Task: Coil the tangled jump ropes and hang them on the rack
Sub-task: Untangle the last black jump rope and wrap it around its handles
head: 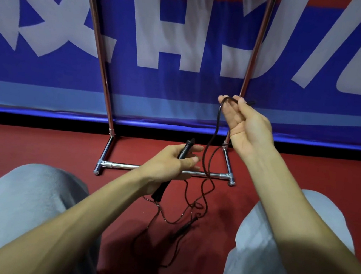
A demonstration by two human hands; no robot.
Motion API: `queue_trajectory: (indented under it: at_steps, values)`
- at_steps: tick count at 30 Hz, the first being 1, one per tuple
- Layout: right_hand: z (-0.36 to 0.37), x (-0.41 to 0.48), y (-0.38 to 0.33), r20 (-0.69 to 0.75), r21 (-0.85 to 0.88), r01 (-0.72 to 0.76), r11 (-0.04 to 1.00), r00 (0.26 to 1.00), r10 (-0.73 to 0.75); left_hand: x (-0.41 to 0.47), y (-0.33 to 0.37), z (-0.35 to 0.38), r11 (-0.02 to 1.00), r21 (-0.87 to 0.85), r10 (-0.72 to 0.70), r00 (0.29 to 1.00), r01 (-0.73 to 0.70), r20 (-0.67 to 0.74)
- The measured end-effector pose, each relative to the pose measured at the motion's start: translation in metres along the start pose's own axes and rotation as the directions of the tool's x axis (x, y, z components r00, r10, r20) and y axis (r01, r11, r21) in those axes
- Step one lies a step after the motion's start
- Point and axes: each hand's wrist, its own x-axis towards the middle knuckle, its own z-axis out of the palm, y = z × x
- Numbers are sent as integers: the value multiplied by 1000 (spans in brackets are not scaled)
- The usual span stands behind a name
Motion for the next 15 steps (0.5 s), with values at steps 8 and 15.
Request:
queue_trajectory:
  at_steps: [8,15]
  values:
    - [3,-2,2,68,33,-132,991,989,129,-1,-2,5,1000,30,5,994,-9,112]
    - [-8,4,12,14,-515,-180,838,976,219,2,16,-6,892,-418,108,979,-171,-171]
